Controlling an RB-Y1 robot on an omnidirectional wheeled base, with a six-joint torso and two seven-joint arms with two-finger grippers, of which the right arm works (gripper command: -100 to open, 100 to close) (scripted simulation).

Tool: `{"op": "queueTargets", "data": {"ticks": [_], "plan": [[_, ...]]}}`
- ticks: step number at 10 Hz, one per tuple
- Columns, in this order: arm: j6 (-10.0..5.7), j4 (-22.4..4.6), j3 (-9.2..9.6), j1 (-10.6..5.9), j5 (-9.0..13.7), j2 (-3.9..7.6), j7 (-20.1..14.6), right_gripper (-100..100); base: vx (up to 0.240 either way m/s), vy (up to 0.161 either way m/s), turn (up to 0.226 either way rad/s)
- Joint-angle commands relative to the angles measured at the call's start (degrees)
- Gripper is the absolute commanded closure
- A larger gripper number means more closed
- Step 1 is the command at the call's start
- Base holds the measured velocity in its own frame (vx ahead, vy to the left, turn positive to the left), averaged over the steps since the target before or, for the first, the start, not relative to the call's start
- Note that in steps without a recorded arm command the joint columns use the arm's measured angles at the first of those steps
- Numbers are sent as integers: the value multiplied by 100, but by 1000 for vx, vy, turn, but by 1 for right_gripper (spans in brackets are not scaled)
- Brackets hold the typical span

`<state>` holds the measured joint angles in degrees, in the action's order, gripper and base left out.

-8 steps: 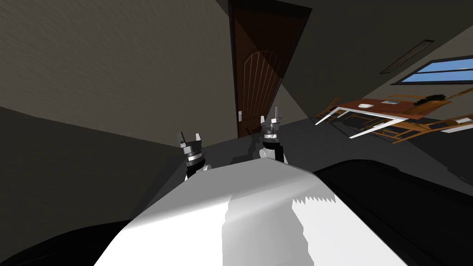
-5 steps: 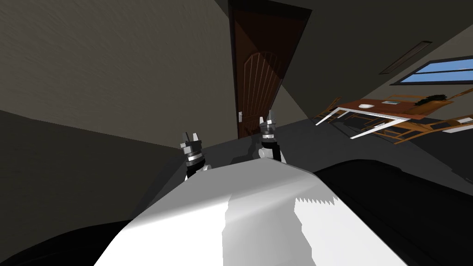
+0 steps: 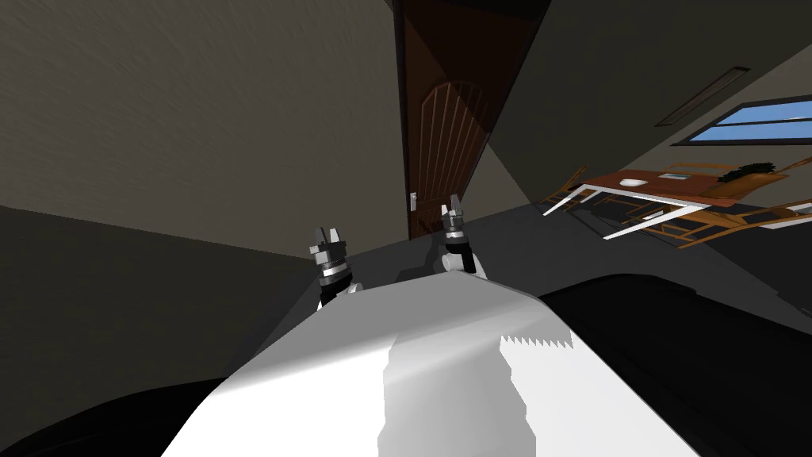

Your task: Pull the door open

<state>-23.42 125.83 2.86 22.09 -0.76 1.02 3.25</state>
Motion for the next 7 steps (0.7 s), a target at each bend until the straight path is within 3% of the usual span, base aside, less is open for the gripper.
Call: {"op": "queueTargets", "data": {"ticks": [1, 5, 6, 7], "plan": [[-8, -239, -39, -134, -92, 74, 145, -100, 87, 10, -9], [-118, -923, -126, -465, -351, 264, 527, -100, 91, 19, -13], [-118, -949, -126, -465, -351, 264, 527, -100, 65, 8, -6], [-148, -1138, -149, -554, -420, 313, 629, -100, 62, 10, -6]]}}
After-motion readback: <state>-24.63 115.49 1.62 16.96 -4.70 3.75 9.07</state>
